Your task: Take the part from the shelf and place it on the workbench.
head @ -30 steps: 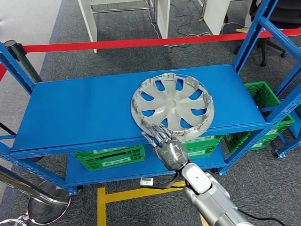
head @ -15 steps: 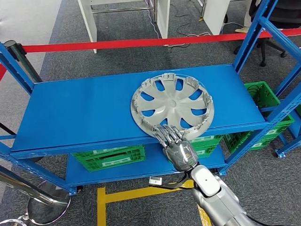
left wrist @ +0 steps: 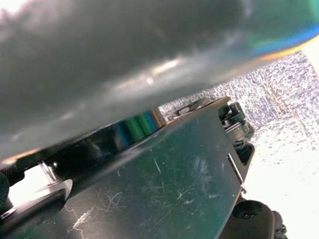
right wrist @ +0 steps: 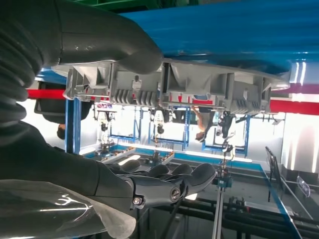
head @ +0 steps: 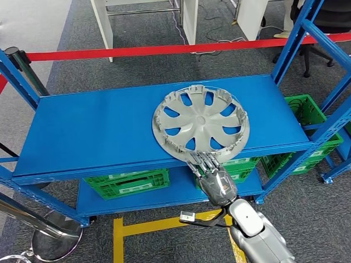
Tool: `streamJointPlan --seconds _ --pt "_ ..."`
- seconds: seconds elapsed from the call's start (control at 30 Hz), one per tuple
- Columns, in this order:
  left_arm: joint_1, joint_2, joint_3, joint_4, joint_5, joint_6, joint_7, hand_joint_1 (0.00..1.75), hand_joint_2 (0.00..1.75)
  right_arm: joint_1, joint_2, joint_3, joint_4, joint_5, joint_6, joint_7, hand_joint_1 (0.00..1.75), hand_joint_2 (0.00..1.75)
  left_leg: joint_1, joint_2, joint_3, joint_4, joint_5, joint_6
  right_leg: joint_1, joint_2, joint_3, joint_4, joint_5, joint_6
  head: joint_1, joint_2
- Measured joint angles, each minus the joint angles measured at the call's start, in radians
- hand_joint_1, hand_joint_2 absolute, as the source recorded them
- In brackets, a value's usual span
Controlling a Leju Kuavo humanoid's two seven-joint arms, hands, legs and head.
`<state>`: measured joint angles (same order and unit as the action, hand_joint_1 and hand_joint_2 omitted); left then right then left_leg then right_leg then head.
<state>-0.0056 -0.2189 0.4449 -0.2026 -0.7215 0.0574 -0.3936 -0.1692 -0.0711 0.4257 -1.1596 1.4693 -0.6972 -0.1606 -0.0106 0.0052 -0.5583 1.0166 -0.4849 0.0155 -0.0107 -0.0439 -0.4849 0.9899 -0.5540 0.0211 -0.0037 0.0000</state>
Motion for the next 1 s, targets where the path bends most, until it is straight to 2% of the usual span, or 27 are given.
streamJointPlan --seconds 0.6,1.0 --pt "-0.001 0.002 0.031 0.000 0.013 -0.068 -0.001 0.00 0.00 -0.007 0.000 0.000 -0.005 -0.007 0.000 -0.014 0.00 1.75 0.000 0.000 0.000 0.000 0.000 0.000 0.000 0.000 0.000 0.000 0.000 0.000 0.000 0.000" --pt "-0.003 0.002 0.027 0.000 -0.028 -0.057 0.020 0.00 0.00 -0.078 0.002 0.004 0.055 0.021 0.000 0.051 0.00 1.75 0.000 0.000 0.000 0.000 0.000 0.000 0.000 0.000 0.001 0.000 0.000 0.000 0.000 0.000"
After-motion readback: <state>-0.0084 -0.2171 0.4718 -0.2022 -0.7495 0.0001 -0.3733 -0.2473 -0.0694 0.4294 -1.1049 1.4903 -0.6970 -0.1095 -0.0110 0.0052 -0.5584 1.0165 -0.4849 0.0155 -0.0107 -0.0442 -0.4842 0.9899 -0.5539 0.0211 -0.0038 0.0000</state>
